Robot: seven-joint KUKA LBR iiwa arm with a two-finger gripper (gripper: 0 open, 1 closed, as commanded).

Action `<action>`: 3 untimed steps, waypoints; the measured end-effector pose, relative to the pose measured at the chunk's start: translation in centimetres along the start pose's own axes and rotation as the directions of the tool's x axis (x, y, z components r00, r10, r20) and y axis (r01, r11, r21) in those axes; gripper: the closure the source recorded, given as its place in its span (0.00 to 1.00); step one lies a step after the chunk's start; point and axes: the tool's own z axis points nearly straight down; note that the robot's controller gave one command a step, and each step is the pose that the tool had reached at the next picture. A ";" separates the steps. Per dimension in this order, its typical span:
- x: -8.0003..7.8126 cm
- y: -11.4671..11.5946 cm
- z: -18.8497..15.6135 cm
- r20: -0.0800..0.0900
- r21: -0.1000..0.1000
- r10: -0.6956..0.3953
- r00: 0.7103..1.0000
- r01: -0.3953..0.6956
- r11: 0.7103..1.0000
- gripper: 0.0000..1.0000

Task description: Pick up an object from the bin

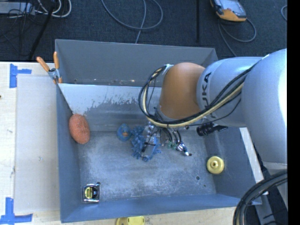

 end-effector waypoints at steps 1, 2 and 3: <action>0.0 0.0 -0.1 0.000 0.000 -0.001 1.000 0.001 1.000 1.00; 1.0 -3.5 -6.0 0.002 0.000 -0.065 0.998 0.065 0.998 1.00; 1.0 -3.5 -6.0 0.002 0.000 -0.064 0.998 0.064 0.998 1.00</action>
Offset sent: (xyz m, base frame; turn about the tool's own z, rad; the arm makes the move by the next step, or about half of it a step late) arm -0.0143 -0.0327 0.0603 -0.0662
